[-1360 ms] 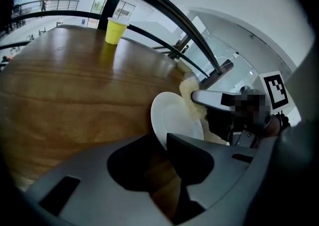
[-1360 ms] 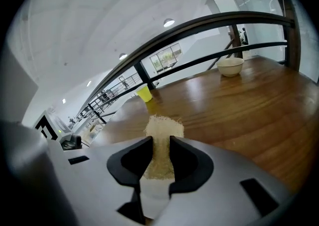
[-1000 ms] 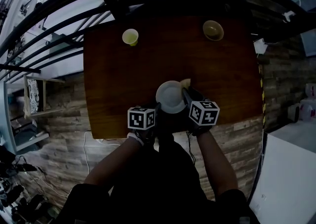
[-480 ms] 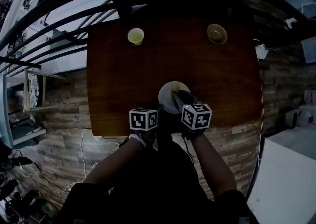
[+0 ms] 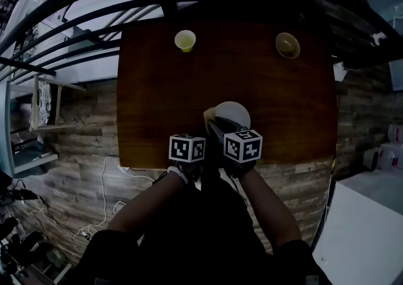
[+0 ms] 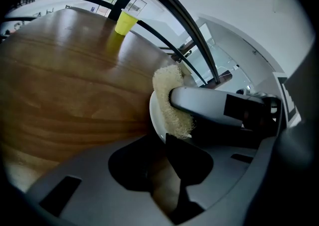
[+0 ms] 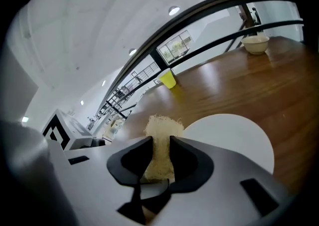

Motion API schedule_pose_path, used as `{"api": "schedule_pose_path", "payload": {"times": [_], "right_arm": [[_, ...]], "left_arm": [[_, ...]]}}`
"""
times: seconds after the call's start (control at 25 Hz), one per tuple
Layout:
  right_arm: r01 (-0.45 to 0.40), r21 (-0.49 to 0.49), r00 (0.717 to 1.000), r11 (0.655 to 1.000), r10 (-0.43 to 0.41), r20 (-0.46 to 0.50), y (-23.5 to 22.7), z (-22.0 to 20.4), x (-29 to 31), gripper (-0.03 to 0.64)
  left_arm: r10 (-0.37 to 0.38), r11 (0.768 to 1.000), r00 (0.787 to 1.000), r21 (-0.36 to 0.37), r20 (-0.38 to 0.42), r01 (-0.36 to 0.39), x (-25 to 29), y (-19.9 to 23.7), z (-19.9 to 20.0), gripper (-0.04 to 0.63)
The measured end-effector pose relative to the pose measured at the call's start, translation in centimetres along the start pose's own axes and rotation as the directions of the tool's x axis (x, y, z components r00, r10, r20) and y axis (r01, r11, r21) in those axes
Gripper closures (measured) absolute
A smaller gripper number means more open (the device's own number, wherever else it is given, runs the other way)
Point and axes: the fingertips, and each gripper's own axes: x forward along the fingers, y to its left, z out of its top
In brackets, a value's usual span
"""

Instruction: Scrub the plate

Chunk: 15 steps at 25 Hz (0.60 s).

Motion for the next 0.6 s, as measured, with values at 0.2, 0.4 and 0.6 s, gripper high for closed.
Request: {"api": "schedule_pose_path", "payload": {"times": [0.2, 0.4, 0.6], "right_arm": [[0.0, 0.03, 1.0, 1.0, 0.001, -0.013, -0.6, 0.0, 0.0, 0.5], [0.065, 0.039, 0.998, 0.997, -0.066, 0.013, -2.4, 0.1, -1.1, 0.5], [0.119, 0.071, 0.992, 0.99, -0.122, 0.038, -4.6, 0.0, -3.1, 0.5]], "left_arm": [[0.006, 1.0, 1.0, 0.006, -0.004, -0.006, 0.0, 0.0, 0.0, 0.506], [0.01, 1.0, 1.0, 0.006, -0.007, -0.009, 0.1, 0.0, 0.0, 0.506], [0.016, 1.0, 1.0, 0.002, -0.004, -0.016, 0.1, -0.1, 0.0, 0.506]]}}
